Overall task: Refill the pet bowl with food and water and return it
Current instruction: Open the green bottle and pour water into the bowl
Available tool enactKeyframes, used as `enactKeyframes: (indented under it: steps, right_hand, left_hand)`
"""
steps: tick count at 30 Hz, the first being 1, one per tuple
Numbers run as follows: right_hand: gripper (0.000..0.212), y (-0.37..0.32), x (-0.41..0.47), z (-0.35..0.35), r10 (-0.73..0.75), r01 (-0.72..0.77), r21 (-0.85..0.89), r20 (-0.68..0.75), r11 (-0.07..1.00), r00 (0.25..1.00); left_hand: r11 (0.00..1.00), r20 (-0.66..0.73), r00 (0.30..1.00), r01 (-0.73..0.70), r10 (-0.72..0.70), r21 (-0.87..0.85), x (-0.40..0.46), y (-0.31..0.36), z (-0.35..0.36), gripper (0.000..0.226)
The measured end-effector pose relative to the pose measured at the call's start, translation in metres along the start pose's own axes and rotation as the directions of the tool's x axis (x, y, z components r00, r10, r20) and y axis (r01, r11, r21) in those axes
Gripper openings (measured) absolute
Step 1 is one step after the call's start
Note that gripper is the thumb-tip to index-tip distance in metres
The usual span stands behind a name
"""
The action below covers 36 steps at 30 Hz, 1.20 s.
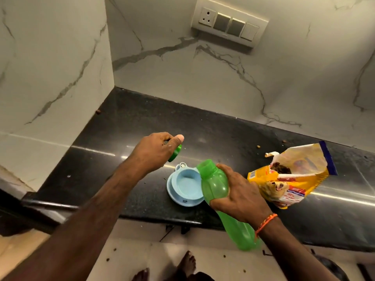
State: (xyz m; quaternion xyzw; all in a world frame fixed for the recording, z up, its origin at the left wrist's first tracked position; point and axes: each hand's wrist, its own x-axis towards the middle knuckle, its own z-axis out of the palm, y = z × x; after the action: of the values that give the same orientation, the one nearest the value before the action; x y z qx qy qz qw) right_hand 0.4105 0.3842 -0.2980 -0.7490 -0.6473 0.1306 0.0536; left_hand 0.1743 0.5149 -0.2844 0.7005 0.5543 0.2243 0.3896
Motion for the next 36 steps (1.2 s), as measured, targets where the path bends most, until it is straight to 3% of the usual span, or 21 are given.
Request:
enactKeyframes:
  steps: [18, 36]
  right_hand:
    - [0.104, 0.011, 0.0, 0.007, 0.059, -0.02, -0.289, 0.129, 0.957, 0.99]
    - [0.096, 0.01, -0.004, 0.004, 0.023, 0.03, -0.347, 0.146, 0.937, 0.989]
  left_hand:
    - [0.993, 0.087, 0.994, 0.069, -0.061, -0.091, 0.01, -0.011, 0.036, 0.05]
    - [0.992, 0.11, 0.991, 0.082, -0.072, -0.093, 0.006, -0.021, 0.042, 0.048]
